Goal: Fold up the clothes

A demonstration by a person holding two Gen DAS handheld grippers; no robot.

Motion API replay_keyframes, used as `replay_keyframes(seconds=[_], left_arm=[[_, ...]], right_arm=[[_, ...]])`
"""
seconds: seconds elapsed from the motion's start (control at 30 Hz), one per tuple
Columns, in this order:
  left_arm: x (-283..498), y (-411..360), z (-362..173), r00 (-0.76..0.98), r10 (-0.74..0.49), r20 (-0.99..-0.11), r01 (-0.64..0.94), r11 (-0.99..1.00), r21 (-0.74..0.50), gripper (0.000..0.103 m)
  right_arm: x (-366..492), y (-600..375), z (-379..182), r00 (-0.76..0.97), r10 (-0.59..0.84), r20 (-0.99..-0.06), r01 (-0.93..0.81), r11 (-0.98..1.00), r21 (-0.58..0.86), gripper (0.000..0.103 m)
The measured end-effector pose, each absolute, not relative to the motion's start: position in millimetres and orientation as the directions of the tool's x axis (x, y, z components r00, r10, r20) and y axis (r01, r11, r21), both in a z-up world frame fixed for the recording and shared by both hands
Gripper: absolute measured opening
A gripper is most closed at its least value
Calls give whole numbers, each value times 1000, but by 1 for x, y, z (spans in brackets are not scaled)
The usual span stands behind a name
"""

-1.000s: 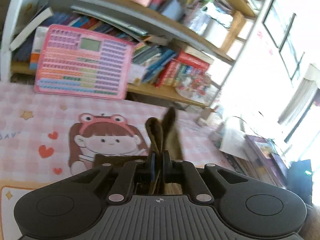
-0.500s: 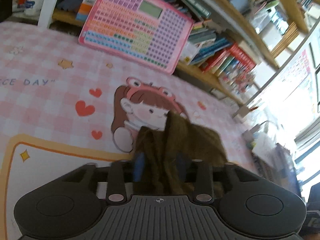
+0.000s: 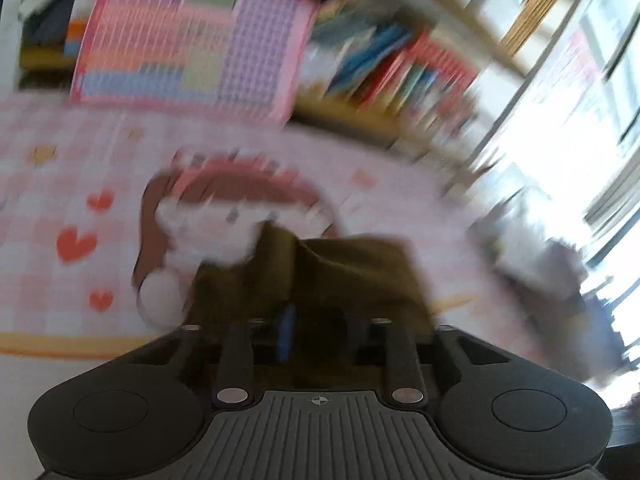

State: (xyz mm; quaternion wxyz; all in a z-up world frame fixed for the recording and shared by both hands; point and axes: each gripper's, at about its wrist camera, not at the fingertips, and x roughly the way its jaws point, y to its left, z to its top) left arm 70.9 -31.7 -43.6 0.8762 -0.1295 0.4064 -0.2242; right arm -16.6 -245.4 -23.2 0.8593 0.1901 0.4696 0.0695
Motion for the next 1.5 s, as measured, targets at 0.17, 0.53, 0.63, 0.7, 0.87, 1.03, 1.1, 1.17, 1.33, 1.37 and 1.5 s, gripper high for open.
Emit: replay_keyframes(seconds=[0.17,0.53,0.63,0.7,0.87,1.03,1.1,1.17,1.33,1.37,1.5], left_arm=[[77,-25,-44,572,-495,-654,261,866,-427,17],[22,21,-19,610,-457,-647,209,881,-425,77],[21,30,-33,562,-473,-679,148,865,-480,79],[24,30,-40,526,-495,-692,136,852,-506,79],[32,18,-54,461,-528,-713,141,837,-529,57],[27,8,-45,478,-502,-721,153,856,-494,29],[16,-2,-32,509,-480,-715,217,875,-433,25],[5,-13,-19,541,-459,-705,278,888,-366,25],[2,-7,-31,494,-485,-721,246,874,-419,27],[3,-5,-35,481,-490,-727,234,871,-432,29],[6,1,-41,462,-507,-727,208,859,-467,36]], right_arm=[[-15,-243,-24,543,298,-785,58,919,389,65],[-19,-263,-24,530,370,-763,133,853,505,65],[-18,-269,-29,513,412,-753,165,814,558,63],[-17,-269,-33,498,435,-750,176,797,578,63],[-13,-262,-34,489,455,-744,157,793,589,51],[-14,-246,-22,520,412,-748,50,860,508,29],[-21,-229,-8,575,358,-736,-75,919,388,25],[-32,-215,3,619,315,-719,-161,947,277,25],[-36,-231,-3,582,340,-739,-126,935,331,25],[-35,-235,-8,563,349,-749,-102,929,356,26],[-33,-245,-18,532,366,-764,-31,910,414,42]])
